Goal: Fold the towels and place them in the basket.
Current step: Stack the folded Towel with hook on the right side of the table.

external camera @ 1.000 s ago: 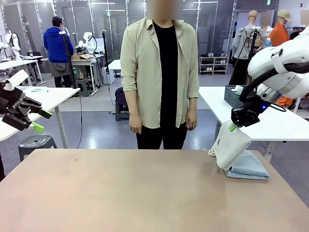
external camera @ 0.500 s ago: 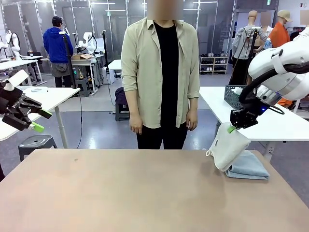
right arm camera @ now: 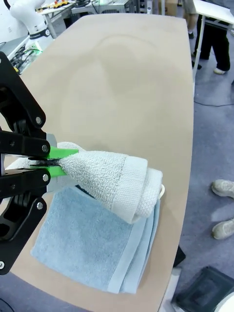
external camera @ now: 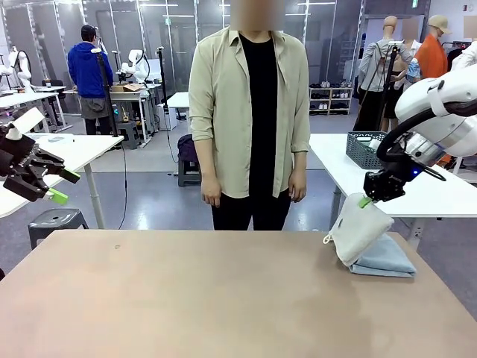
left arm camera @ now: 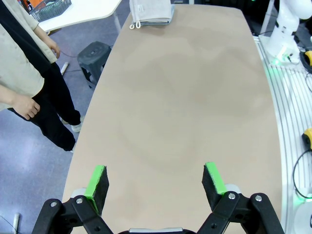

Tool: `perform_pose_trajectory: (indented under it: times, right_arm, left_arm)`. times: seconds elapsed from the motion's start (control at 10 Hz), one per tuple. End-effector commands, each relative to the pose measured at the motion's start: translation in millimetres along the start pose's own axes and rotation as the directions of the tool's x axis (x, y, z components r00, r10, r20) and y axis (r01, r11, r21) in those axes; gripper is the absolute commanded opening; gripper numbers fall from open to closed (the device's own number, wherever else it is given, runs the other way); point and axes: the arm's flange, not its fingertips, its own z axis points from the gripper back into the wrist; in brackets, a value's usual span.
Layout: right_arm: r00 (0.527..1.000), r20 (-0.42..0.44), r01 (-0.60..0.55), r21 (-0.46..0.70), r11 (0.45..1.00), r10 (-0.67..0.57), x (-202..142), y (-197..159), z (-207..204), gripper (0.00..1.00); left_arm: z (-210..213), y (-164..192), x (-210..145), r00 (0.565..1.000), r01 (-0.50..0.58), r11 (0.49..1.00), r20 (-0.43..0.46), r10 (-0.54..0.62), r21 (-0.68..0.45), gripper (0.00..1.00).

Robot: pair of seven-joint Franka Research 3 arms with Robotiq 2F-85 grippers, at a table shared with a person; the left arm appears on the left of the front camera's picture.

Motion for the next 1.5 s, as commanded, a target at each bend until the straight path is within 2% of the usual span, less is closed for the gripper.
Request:
perform_pose_trajectory:
  times: [0.0,0.6,1.2,1.3,1.4]
  right_arm:
    - [1.000,-0.013,0.025,0.006,1.000,-0.025,9,-12,7,0.07]
    - [0.996,-0.070,0.055,-0.034,0.998,-0.057,30,-71,-17,0.07]
    - [0.979,-0.093,0.167,-0.128,0.977,-0.180,28,-100,-27,0.07]
    - [0.973,-0.110,0.189,-0.140,0.972,-0.205,27,-101,-29,0.14]
    - [0.970,-0.116,0.197,-0.157,0.968,-0.216,27,-102,-30,0.26]
  left_arm:
    - [1,-1,1,1.000,0.008,1.000,0.005,-0.008,-0.003,0.98]
    - [1,-1,1,1.000,0.008,1.000,0.005,-0.008,-0.003,0.98]
    - [1,-1,1,1.000,0.008,1.000,0.005,-0.008,-0.003,0.98]
    - [1,-1,1,1.000,0.008,1.000,0.005,-0.008,-0.003,0.98]
    - [1,-1,1,1.000,0.008,1.000,0.005,-0.008,-0.003,0.98]
